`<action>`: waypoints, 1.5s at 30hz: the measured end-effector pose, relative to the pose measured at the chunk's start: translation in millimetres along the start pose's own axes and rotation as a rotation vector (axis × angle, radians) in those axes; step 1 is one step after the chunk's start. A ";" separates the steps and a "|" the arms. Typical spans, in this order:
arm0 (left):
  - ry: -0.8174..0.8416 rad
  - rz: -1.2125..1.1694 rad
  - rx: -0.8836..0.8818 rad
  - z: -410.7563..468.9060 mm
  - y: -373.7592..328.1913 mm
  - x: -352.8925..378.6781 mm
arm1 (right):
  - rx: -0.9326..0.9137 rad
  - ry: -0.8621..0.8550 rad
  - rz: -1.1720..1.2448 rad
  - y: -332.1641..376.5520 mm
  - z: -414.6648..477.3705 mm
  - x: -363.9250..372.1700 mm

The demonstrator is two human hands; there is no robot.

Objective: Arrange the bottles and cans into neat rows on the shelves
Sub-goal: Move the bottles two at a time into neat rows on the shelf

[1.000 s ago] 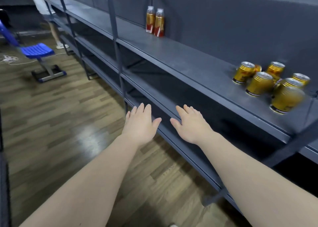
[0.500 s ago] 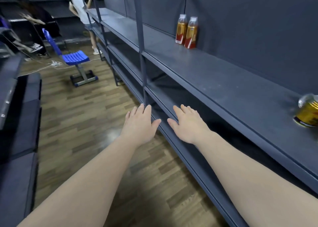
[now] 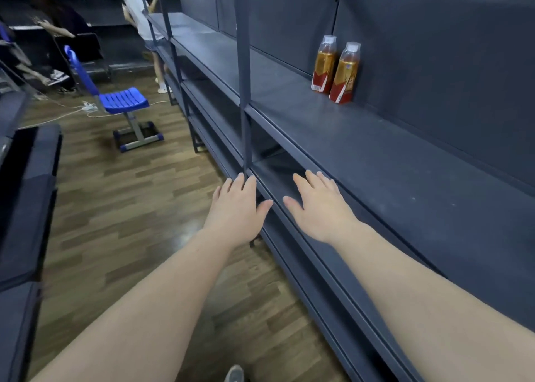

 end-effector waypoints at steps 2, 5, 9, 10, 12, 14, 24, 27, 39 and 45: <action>-0.005 -0.010 0.024 33.8 7.4 2.9 | 0.032 -0.019 -0.003 -3.6 28.1 1.7; 0.007 -0.041 0.054 81.4 17.1 4.7 | 0.096 -0.010 -0.016 -9.6 68.3 4.6; 0.005 -0.077 0.115 139.1 22.3 5.5 | 0.186 -0.034 -0.016 -18.3 115.7 2.4; 0.009 -0.088 0.126 151.1 22.3 6.6 | 0.202 -0.036 -0.015 -20.4 124.9 2.4; 0.018 -0.111 0.147 172.0 20.8 8.7 | 0.231 -0.031 -0.016 -26.0 141.3 2.9; 0.026 -0.124 0.169 190.7 17.3 11.9 | 0.264 -0.023 -0.017 -35.0 156.1 2.4; 0.016 -0.119 0.251 288.4 -14.1 32.2 | 0.336 -0.044 -0.004 -94.5 245.6 1.1; 0.006 -0.085 0.267 319.3 -29.1 38.5 | 0.333 -0.053 0.014 -111.0 269.1 -0.8; 0.072 -0.063 0.296 402.4 -82.9 70.4 | 0.400 -0.066 0.048 -181.3 325.9 -11.9; 0.070 -0.115 0.347 448.6 -100.0 86.4 | 0.491 -0.115 0.064 -209.0 350.3 -11.8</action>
Point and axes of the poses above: each hand's wrist, its own z-axis towards the middle knuckle, its own x-axis out of the palm, y = z × x, the point moved 7 cm from there along z, towards the middle knuckle, and after that the axes turned 9 degrees about -y, right-handed, at the moved point
